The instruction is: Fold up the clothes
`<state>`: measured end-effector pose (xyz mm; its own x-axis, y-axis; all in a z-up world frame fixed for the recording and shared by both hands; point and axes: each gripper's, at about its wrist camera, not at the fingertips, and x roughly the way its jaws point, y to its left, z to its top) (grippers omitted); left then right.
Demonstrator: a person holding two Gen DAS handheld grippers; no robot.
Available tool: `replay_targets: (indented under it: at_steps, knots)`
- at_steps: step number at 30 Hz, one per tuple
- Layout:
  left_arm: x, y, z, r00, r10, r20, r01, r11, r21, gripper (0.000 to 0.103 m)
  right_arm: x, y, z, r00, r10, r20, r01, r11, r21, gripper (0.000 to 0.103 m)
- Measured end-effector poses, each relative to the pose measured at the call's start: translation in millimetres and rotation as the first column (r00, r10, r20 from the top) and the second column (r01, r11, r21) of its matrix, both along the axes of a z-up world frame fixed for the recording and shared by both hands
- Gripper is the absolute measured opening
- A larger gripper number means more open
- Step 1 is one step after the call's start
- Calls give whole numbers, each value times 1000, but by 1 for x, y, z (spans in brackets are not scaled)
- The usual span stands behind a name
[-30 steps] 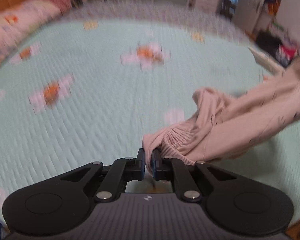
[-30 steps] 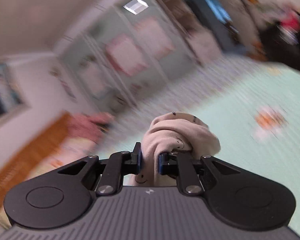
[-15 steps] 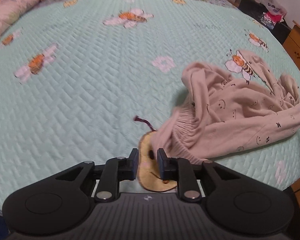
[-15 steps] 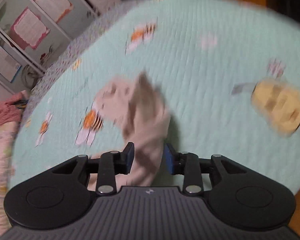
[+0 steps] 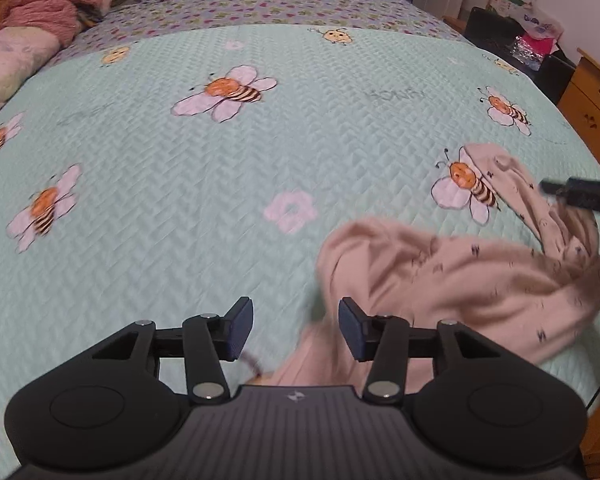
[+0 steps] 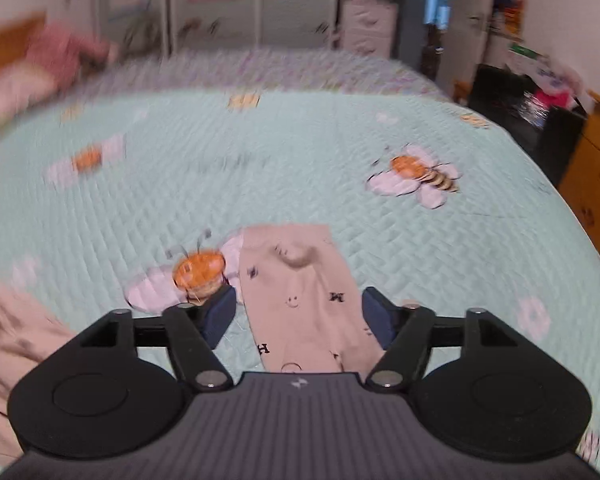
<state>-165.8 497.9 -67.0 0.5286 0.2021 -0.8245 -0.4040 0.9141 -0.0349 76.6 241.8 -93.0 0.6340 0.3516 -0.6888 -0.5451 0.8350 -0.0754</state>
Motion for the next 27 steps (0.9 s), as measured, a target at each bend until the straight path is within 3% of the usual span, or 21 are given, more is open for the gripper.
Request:
replay_targets:
  at_steps: [4,6,8,10,11,12,16,20,24,27]
  knots:
    - [24,8,-15,1000,13,-28,-14,999,-30,51,10,4,-31,996,-13,-89,9,998,-55,71]
    - [35,12,-22,999,18,-42,-20,999,-47,51,12,0,-41,994,-49,-93,44,997,-61,64]
    - [47,16,-30,998,23,-56,-27,998,-64,51,10,-11,-44,992,-79,-94,78,997,-13,32]
    - [55,15,-39,996,17,-84,-22,998,-66,47,7,-22,-42,989,-119,-90,123,992,39,8]
    - [56,13,-42,996,13,-94,-20,997,-72,33,3,-28,-37,988,-138,-70,142,988,62,8]
    - [57,10,-44,995,9,-101,-18,996,-82,11,-1,-34,-32,987,-157,-46,161,983,86,8]
    - [33,0,-31,998,49,-46,-52,997,-63,8,-27,-69,0,968,-239,69,222,955,197,8]
    - [-1,-12,-14,999,48,2,-48,998,-41,7,-59,-123,25,916,-382,124,336,899,281,8]
    - [-23,-19,-17,998,60,-19,-61,998,-31,5,-87,-173,17,857,-503,110,466,849,247,8]
    - [-35,-24,-25,997,63,-54,-64,997,-32,5,-96,-199,-1,845,-535,10,519,824,228,9]
